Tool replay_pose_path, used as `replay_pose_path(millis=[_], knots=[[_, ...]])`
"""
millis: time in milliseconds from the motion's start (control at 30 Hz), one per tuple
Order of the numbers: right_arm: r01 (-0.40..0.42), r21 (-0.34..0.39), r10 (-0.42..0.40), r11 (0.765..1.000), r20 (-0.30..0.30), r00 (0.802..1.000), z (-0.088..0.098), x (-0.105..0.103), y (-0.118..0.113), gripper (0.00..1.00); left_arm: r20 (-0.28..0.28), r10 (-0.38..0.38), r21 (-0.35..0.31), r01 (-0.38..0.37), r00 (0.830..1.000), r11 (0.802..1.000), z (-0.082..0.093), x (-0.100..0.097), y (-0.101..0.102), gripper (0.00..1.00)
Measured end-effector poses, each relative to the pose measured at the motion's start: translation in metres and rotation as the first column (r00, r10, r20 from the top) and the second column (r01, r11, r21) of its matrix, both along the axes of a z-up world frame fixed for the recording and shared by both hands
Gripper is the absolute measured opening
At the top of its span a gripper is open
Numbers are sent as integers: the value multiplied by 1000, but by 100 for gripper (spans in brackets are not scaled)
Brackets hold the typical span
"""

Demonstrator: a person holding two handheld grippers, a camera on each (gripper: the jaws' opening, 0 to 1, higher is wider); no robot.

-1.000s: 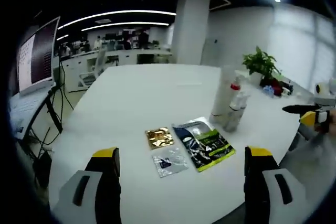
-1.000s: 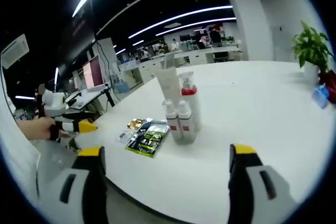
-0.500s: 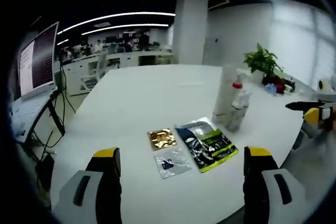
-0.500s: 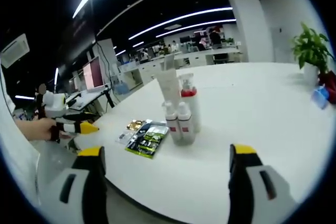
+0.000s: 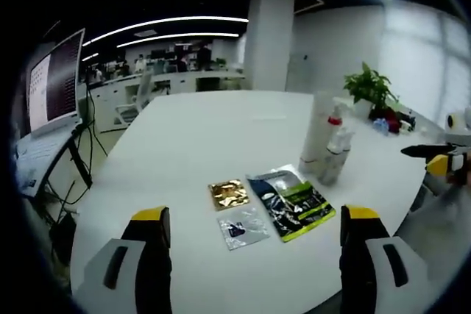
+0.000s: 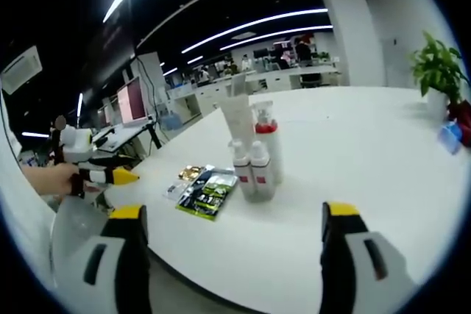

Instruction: Arrange the skincare products in the storage area until every visible bottle or jar stands upright without overlapping.

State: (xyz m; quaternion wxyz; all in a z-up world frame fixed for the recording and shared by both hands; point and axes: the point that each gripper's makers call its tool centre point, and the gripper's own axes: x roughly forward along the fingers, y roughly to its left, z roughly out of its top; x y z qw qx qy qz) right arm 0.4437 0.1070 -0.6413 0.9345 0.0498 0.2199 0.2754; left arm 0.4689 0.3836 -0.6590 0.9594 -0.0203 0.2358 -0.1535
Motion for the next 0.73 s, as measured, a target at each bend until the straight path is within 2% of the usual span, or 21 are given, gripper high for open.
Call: replay_pose_path(millis=[733], knots=[[-30, -35, 30, 999, -12, 999, -5, -2, 5, 99, 2, -4, 2, 4, 1000, 1000, 0, 0, 0, 92]])
